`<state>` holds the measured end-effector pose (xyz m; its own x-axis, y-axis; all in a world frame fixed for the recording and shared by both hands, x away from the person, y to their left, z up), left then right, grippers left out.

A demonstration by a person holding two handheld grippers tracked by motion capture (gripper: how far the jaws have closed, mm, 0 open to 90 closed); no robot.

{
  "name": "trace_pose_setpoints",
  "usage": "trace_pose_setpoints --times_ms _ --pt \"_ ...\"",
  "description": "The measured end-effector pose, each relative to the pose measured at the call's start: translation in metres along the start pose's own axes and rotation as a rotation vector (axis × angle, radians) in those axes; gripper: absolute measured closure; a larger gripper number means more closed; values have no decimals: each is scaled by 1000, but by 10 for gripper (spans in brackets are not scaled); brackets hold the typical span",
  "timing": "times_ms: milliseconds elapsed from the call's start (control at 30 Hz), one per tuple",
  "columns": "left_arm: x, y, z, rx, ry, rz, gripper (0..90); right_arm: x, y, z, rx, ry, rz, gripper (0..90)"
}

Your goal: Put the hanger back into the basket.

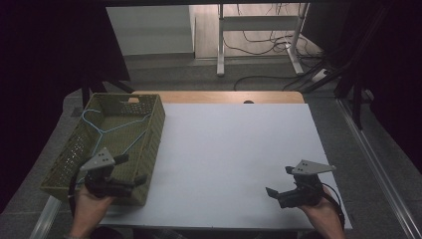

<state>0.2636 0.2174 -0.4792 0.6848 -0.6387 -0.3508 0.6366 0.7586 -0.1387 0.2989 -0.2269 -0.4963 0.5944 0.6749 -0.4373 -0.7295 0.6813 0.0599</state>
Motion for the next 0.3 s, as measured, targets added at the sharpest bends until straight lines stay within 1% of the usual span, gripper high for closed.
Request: trace_pose_setpoints --times_ms 67,133,200,300 --pt "4 -4 -12 3 36 -7 13 0 -1 -3 -8 10 -5 0" --pt "6 -5 -20 17 61 2 10 1 -1 -5 -11 21 -8 0" --pt "8 -4 -24 26 69 10 8 2 -1 -7 -10 28 -4 0" --pt "7 -2 -22 29 66 12 7 3 -1 -8 -19 36 -2 0"
Point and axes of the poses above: each handheld gripper's, and its own axes: x roughly forward along the jaws, z roughly out of its top, y roughly to its left, the point moved 7 cm from there along x, roughly forward along the jaws, and after that the axes turned 13 degrees about -y, right-handed, at the moved point
